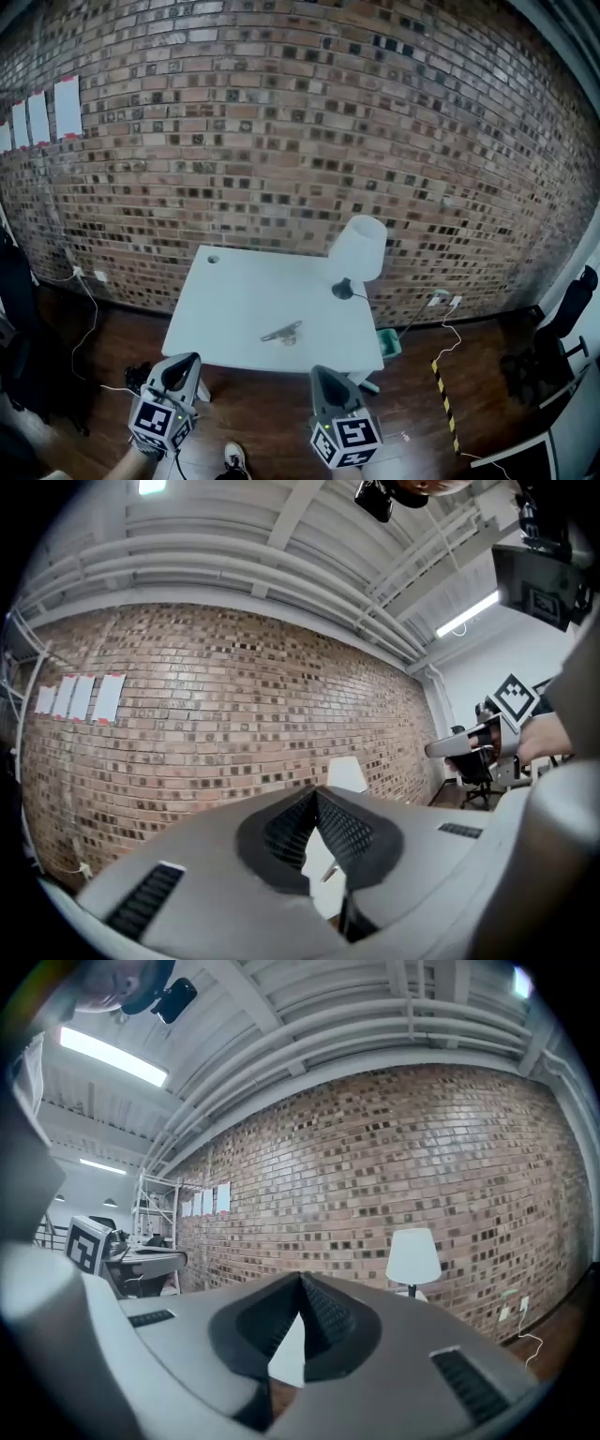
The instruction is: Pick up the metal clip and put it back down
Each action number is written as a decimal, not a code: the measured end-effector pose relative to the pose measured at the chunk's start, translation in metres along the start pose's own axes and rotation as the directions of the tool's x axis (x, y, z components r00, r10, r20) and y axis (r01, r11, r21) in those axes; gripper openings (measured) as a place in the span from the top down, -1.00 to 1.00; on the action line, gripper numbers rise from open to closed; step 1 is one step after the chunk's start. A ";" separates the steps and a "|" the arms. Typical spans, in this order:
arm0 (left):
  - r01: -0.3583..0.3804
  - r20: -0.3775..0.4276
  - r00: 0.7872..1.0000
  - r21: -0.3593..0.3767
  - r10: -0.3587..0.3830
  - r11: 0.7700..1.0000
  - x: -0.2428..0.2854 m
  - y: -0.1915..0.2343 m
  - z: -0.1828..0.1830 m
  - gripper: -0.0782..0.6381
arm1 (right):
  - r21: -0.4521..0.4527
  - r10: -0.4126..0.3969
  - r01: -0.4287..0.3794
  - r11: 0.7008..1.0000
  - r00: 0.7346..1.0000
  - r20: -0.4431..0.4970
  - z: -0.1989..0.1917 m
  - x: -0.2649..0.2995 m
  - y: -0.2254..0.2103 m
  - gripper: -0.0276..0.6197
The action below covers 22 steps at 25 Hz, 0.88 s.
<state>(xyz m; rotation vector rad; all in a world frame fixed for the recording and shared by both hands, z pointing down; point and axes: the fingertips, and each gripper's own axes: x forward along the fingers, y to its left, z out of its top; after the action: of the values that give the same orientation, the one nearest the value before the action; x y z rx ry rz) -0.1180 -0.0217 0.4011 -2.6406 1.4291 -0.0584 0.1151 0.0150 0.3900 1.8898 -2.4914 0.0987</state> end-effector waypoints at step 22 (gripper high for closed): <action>-0.013 0.018 1.000 0.020 0.012 1.000 -0.258 -0.203 0.037 0.74 | 0.016 0.028 -0.029 0.999 0.999 0.038 -0.018 -0.301 0.070 0.98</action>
<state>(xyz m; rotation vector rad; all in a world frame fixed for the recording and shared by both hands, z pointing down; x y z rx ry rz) -0.0871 0.3072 0.4009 -2.6092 1.4316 -0.0470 0.1291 0.3245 0.3909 1.8798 -2.5504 0.0848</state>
